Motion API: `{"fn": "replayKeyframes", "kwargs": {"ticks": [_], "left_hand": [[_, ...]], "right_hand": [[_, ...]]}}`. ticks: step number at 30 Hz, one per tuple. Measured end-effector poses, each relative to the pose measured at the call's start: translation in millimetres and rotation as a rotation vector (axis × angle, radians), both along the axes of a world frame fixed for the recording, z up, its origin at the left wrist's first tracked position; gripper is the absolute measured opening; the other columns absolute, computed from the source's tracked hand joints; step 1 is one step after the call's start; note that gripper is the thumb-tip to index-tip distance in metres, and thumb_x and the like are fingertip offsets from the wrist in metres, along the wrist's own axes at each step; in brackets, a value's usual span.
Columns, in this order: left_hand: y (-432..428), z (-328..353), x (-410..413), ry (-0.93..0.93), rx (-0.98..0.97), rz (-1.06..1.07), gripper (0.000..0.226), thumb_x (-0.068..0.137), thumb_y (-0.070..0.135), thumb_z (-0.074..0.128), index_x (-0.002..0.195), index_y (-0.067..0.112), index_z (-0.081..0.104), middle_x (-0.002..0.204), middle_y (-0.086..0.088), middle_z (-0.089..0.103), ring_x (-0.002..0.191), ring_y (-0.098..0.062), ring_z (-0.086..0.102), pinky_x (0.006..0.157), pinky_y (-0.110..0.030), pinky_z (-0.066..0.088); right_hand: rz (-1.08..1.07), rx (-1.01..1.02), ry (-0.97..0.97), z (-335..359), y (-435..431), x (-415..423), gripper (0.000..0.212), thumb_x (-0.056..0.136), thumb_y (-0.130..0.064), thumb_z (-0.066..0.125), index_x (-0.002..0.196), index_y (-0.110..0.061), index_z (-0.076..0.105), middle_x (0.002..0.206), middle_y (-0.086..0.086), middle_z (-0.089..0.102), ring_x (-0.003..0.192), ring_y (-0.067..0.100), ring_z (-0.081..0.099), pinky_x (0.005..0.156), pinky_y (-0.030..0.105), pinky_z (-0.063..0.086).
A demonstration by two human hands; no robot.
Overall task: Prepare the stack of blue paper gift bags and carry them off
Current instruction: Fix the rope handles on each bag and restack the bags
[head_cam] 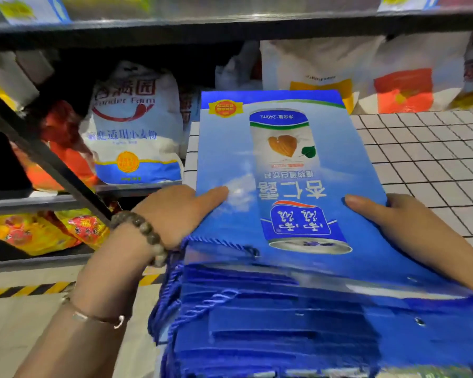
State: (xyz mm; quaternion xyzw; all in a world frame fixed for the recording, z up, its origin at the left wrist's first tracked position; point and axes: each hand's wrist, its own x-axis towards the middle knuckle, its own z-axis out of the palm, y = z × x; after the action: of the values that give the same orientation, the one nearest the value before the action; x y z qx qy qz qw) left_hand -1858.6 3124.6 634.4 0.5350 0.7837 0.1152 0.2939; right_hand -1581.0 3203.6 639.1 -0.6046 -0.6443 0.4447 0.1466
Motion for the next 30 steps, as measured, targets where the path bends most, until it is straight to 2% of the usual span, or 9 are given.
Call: {"fn": "replayKeyframes", "kwargs": {"ticks": [5, 9, 12, 15, 18, 21, 24, 27, 30], "left_hand": [[-3.6, -6.3, -12.8, -0.176, 0.001, -0.035, 0.133, 0.014, 0.103, 0.029, 0.11, 0.015, 0.055, 0.117, -0.012, 0.058, 0.116, -0.036, 0.054, 0.105, -0.049, 0.036], [-21.5, 15.1, 0.1, 0.09, -0.015, -0.007, 0.075, 0.067, 0.087, 0.025, 0.088, 0.021, 0.056, 0.089, -0.014, 0.058, 0.085, -0.023, 0.052, 0.079, -0.033, 0.039], [-35.7, 46.3, 5.9, 0.436, 0.223, 0.078, 0.062, 0.088, 0.067, 0.023, 0.075, 0.016, 0.056, 0.087, -0.012, 0.059, 0.082, -0.028, 0.052, 0.071, -0.031, 0.034], [-57.3, 76.5, 1.9, 0.154, 0.459, -0.096, 0.07, 0.073, 0.079, 0.037, 0.085, 0.018, 0.068, 0.087, -0.012, 0.066, 0.093, -0.029, 0.061, 0.077, -0.038, 0.045], [-80.2, 96.9, 7.9, -0.275, 0.226, -0.507, 0.058, 0.059, 0.081, 0.056, 0.101, 0.042, 0.067, 0.115, 0.014, 0.064, 0.112, -0.004, 0.057, 0.097, -0.018, 0.041], [-83.6, 106.1, 10.0, -0.205, 0.149, -0.569, 0.036, 0.061, 0.072, 0.063, 0.088, 0.05, 0.066, 0.115, 0.027, 0.059, 0.113, 0.006, 0.052, 0.091, -0.005, 0.034], [-81.2, 116.2, 22.2, -0.12, 0.157, -0.534, 0.016, 0.07, 0.058, 0.065, 0.075, 0.043, 0.059, 0.096, 0.021, 0.063, 0.092, 0.0, 0.059, 0.078, -0.011, 0.042], [-78.9, 116.8, 40.5, 0.026, 0.276, -0.427, 0.02, 0.085, 0.032, 0.064, 0.073, 0.03, 0.049, 0.069, 0.016, 0.056, 0.061, -0.001, 0.048, 0.057, -0.01, 0.035], [-83.5, 122.5, 53.1, 0.086, 0.137, -0.365, 0.034, 0.076, 0.037, 0.069, 0.102, 0.042, 0.046, 0.079, 0.016, 0.056, 0.067, -0.003, 0.051, 0.06, -0.01, 0.037]], "right_hand": [[0.045, 0.071, -0.011, 4.1, -12.0, -3.7, 0.038, 0.083, -0.048, 0.057, 0.074, -0.013, 0.068, 0.07, 0.002, 0.07, 0.065, 0.018, 0.065, 0.061, 0.029, 0.046], [0.094, 0.066, -0.058, 6.0, -19.4, -5.4, 0.039, 0.084, -0.052, 0.053, 0.07, -0.017, 0.063, 0.068, -0.003, 0.064, 0.062, 0.013, 0.058, 0.053, 0.024, 0.037], [0.129, 0.119, -0.216, 12.3, -13.8, -1.5, 0.054, 0.081, -0.066, 0.044, 0.071, -0.016, 0.061, 0.073, 0.001, 0.06, 0.07, 0.017, 0.057, 0.059, 0.027, 0.038], [0.161, 0.289, -0.512, 25.9, -4.2, 9.2, 0.075, 0.075, -0.082, 0.023, 0.076, -0.016, 0.058, 0.082, 0.005, 0.058, 0.085, 0.026, 0.057, 0.076, 0.036, 0.043], [0.147, 0.534, -0.533, 50.6, -0.4, 17.5, 0.051, 0.084, -0.067, 0.033, 0.072, -0.022, 0.055, 0.08, 0.0, 0.064, 0.079, 0.024, 0.059, 0.072, 0.036, 0.046], [0.359, 0.596, -0.271, 74.4, -10.6, 18.9, 0.028, 0.083, -0.051, 0.052, 0.07, -0.028, 0.062, 0.072, -0.007, 0.066, 0.07, 0.01, 0.061, 0.07, 0.036, 0.049], [0.749, 0.381, 0.021, 89.8, -45.8, 9.9, 0.021, 0.067, -0.061, 0.06, 0.082, -0.048, 0.066, 0.093, -0.027, 0.065, 0.089, -0.009, 0.059, 0.079, 0.012, 0.043], [0.981, 0.41, -0.026, 78.4, -62.9, -1.2, 0.038, 0.07, -0.063, 0.063, 0.107, -0.054, 0.059, 0.111, -0.04, 0.053, 0.109, -0.02, 0.044, 0.093, 0.002, 0.031], [0.943, 0.578, -0.025, 66.9, -63.4, -11.2, 0.033, 0.086, -0.043, 0.057, 0.119, -0.04, 0.059, 0.104, -0.037, 0.05, 0.106, -0.016, 0.045, 0.096, 0.008, 0.033]]}}
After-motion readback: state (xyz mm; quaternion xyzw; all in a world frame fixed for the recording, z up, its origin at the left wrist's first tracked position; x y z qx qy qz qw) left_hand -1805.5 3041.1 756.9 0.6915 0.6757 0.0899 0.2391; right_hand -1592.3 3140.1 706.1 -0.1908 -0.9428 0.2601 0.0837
